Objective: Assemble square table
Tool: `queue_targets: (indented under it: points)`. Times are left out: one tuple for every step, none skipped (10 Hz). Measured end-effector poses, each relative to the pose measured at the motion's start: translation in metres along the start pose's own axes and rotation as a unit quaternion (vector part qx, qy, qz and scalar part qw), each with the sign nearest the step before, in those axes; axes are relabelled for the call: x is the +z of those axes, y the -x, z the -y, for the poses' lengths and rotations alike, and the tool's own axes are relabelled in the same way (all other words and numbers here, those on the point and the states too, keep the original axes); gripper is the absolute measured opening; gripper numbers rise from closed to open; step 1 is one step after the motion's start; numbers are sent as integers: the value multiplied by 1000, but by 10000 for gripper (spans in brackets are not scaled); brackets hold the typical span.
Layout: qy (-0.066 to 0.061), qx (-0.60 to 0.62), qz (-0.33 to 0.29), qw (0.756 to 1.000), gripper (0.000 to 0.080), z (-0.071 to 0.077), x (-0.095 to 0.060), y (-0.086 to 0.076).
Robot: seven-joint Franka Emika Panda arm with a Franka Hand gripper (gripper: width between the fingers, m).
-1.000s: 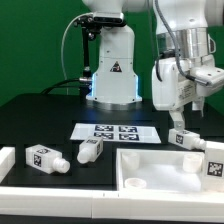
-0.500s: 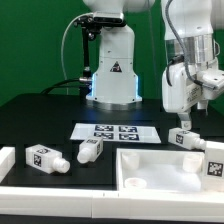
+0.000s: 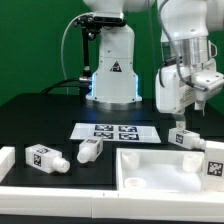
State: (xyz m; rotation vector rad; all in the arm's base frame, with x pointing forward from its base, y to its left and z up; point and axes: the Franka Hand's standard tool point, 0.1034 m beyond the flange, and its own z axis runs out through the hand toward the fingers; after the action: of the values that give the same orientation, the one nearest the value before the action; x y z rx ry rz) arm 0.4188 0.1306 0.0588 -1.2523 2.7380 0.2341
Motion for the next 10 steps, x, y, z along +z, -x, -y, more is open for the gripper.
queue_targets:
  points:
    - [5,17,-5,1000,649,-9,4,-7]
    - [7,20,-9,1000,649,-14,6,-7]
    - [7,3,-8,1000,649,-14,7,-6]
    - [7,3,-9,1000,649,-14,7,-7]
    - [9,8,-11,1000,649,-16,8,-6]
    - [16,-1,-16,1000,649,-22,14,-6]
    - [17,-3,-23,1000,649,-21,20,-10]
    - [18,-2,-29,999,649,-20,26,-13]
    - [19,-2,-37,999,649,-20,34,-15]
    - [20,0,-44,999,649,-21,41,-16]
